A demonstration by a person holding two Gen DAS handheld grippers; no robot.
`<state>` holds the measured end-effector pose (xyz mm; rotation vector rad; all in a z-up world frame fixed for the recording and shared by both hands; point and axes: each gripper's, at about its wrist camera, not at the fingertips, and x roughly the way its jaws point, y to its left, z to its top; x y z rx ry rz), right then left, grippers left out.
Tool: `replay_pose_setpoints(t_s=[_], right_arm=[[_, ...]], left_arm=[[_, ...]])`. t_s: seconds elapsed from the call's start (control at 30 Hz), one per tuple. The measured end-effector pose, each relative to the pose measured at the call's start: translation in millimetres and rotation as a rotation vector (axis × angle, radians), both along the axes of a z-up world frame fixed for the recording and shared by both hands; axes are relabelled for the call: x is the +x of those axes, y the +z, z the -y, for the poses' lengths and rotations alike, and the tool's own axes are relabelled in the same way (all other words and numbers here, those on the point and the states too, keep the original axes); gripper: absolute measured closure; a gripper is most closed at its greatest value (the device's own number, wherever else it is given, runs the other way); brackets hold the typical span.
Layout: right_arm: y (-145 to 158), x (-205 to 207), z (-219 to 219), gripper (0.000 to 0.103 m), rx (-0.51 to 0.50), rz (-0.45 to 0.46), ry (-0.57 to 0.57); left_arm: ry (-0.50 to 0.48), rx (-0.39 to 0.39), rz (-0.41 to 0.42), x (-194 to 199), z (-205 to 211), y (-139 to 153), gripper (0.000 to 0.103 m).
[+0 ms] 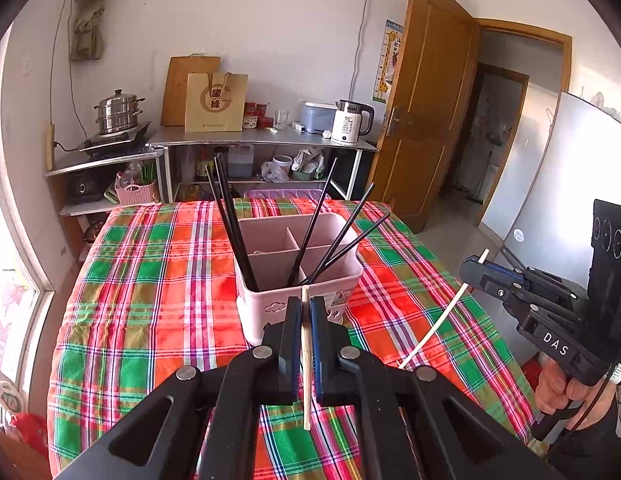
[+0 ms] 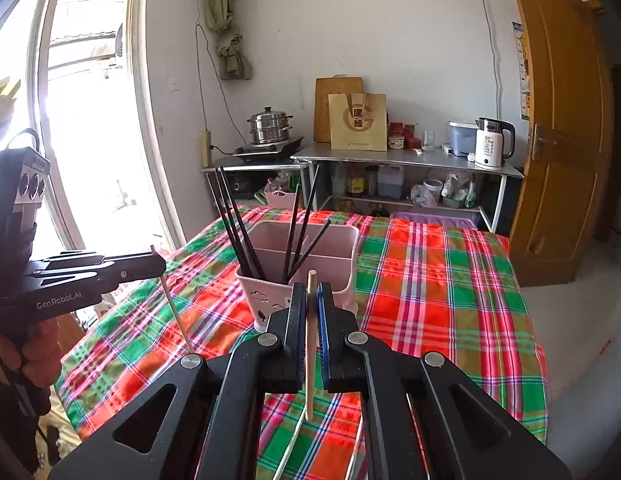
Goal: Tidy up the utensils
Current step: 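Carry the left gripper's wooden chopstick over the basket while the right gripper carries its chopstick, then open the left gripper into the basket while the right gripper drops its chopstick in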
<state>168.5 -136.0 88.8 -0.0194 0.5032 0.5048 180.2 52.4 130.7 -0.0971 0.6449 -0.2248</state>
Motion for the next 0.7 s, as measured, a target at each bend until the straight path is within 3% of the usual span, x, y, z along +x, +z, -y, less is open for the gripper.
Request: replay_pose_setpoints(t_s=[0.47, 0.7], right_arm=[[45, 31, -26, 0.098, 0.100, 0.097, 0.024], [62, 53, -40, 0.098, 0.127, 0.137, 0.008]], left_arm=[[0.026, -0.032, 0.120, 35, -21, 78, 0.099], [0.038, -0.009, 0.151, 66, -20, 95, 0.099]])
